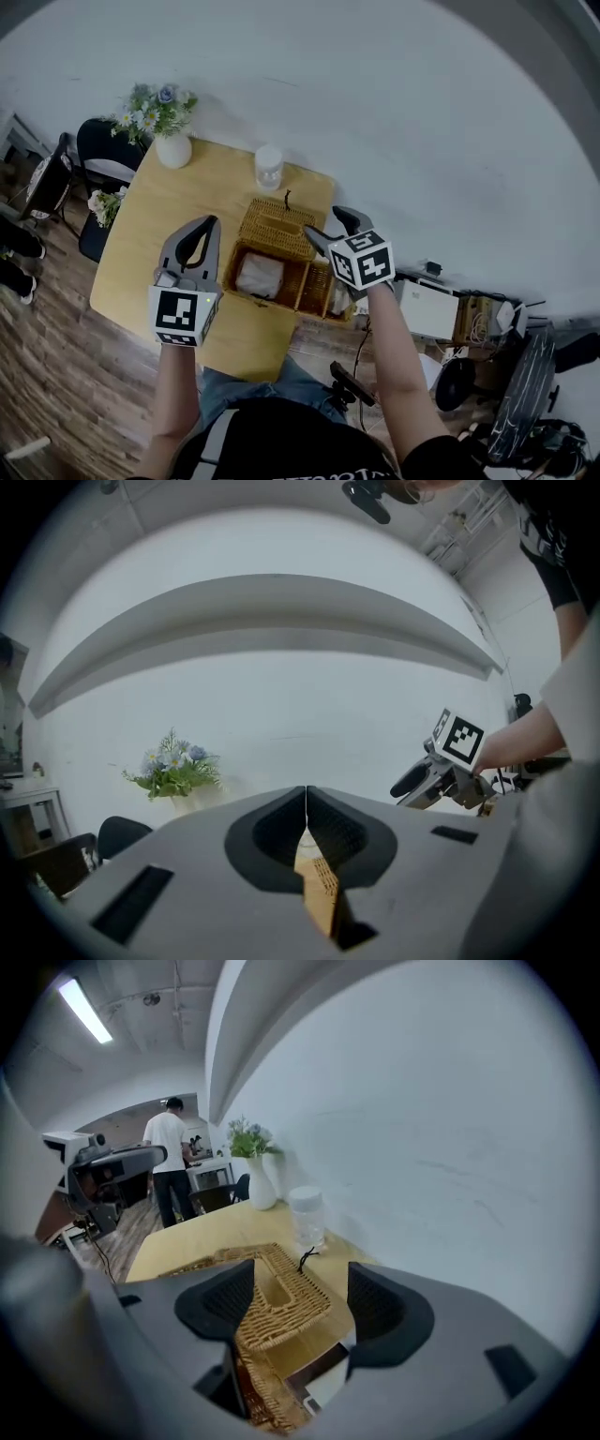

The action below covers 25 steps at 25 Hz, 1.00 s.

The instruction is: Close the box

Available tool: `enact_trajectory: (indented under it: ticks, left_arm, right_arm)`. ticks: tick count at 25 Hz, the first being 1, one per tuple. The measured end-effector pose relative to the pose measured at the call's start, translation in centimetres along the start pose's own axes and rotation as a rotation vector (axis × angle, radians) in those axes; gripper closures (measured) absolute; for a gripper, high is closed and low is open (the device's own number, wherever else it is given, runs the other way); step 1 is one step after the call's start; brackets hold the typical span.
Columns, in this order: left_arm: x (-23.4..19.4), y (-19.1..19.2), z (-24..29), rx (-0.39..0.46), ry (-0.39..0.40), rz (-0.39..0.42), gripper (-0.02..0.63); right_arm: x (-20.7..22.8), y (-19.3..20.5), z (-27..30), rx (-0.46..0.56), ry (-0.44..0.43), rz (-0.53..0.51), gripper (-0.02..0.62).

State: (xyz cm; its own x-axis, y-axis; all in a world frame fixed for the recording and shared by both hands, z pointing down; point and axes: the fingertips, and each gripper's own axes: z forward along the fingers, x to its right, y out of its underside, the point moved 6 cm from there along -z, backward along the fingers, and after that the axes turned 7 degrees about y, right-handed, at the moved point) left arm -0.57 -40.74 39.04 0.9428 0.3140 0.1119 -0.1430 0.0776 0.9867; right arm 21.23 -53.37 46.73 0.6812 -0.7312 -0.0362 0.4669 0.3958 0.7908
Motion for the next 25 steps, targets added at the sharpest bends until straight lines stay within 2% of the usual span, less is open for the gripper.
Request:
enact_trajectory:
  ticks: [2,10,16,21,24,25]
  left_arm:
    - [-0.1,-0.3,0.2,0.008,-0.02,0.013,0.594]
    - [0.6,-0.5,0.3,-0.031,-0.071,0.068,0.594]
    - [1.3,-0.1,0.1,-0.068,-0.087,0.081,0.594]
    - [1.9,0.0,0.1,-0.076,-0.09,0.087,0.594]
    - [2.2,0.0,0.1,-0.078,-0.086,0.092,0.594]
    - [2.2,0.0,0.1,-0.078,-0.084,0.095,0.594]
  right_arm:
    - [0.7,0.8,1.6,-0.053,-0.047,0.014,0.287]
    - [3.6,4.4,7.2,-0.249,-0.261,0.23,0.287]
    - [4.5,6.8,9.9,-0.362,-0.472,0.501,0.287]
    - [4.6,8.2,10.8,-0.383,-0.588,0.712,0.288]
    - [4.5,8.2,10.8,-0.341,-0.666,0.838,0.291]
    - [4.6,8.1,10.8,-0.313,-0.68,0.88,0.317]
